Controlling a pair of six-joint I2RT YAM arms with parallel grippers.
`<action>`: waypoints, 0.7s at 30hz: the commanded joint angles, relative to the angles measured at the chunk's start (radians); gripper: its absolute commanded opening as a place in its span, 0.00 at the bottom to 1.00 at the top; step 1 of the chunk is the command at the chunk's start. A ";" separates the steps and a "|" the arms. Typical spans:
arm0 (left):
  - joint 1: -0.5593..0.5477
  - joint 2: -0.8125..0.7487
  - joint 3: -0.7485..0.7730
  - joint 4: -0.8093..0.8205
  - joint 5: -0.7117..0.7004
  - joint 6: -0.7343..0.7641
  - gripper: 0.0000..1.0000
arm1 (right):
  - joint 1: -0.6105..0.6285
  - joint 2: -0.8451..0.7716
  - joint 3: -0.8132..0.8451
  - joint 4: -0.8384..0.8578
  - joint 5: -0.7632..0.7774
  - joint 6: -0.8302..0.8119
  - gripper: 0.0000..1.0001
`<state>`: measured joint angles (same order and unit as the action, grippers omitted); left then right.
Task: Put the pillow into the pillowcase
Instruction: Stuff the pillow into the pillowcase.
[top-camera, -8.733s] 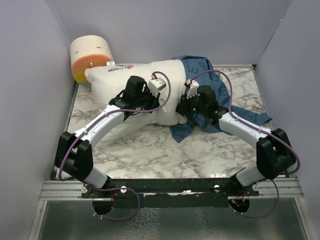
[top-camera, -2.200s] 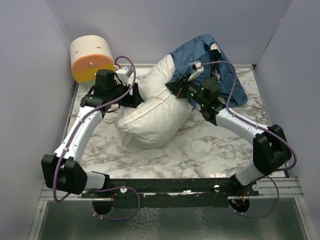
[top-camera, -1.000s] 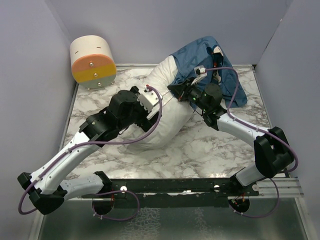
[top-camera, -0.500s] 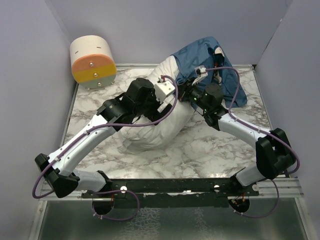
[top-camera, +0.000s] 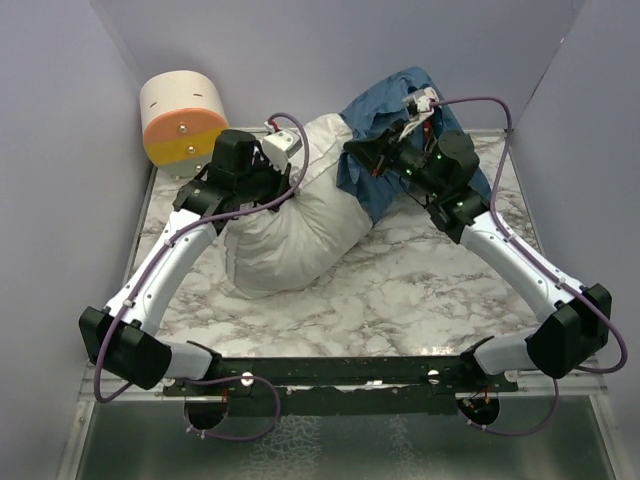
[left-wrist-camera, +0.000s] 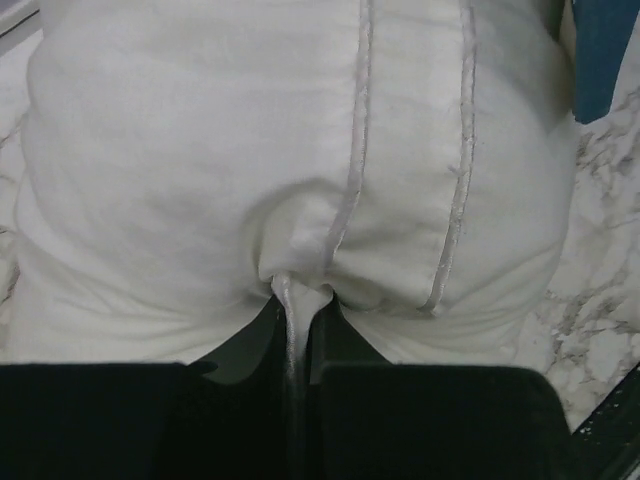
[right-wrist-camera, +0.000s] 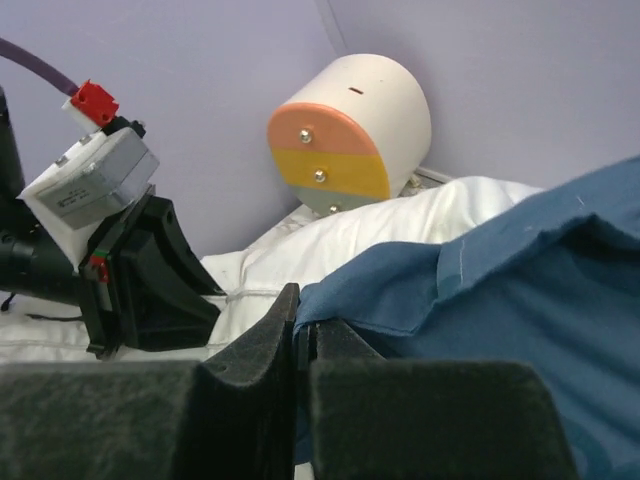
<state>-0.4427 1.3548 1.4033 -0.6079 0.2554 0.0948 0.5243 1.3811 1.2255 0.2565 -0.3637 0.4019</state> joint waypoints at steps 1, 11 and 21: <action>0.071 -0.041 -0.035 0.280 0.350 -0.155 0.00 | 0.041 -0.014 0.142 0.041 -0.202 0.022 0.01; 0.301 0.044 -0.163 0.573 0.660 -0.473 0.00 | 0.072 0.171 0.308 -0.136 -0.010 -0.032 0.14; 0.326 0.158 -0.169 0.477 0.440 -0.338 0.00 | 0.045 -0.070 -0.066 -0.010 -0.148 -0.117 0.85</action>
<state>-0.1101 1.4742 1.2434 -0.1272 0.7963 -0.2848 0.5674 1.5463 1.3014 0.1425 -0.4259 0.3553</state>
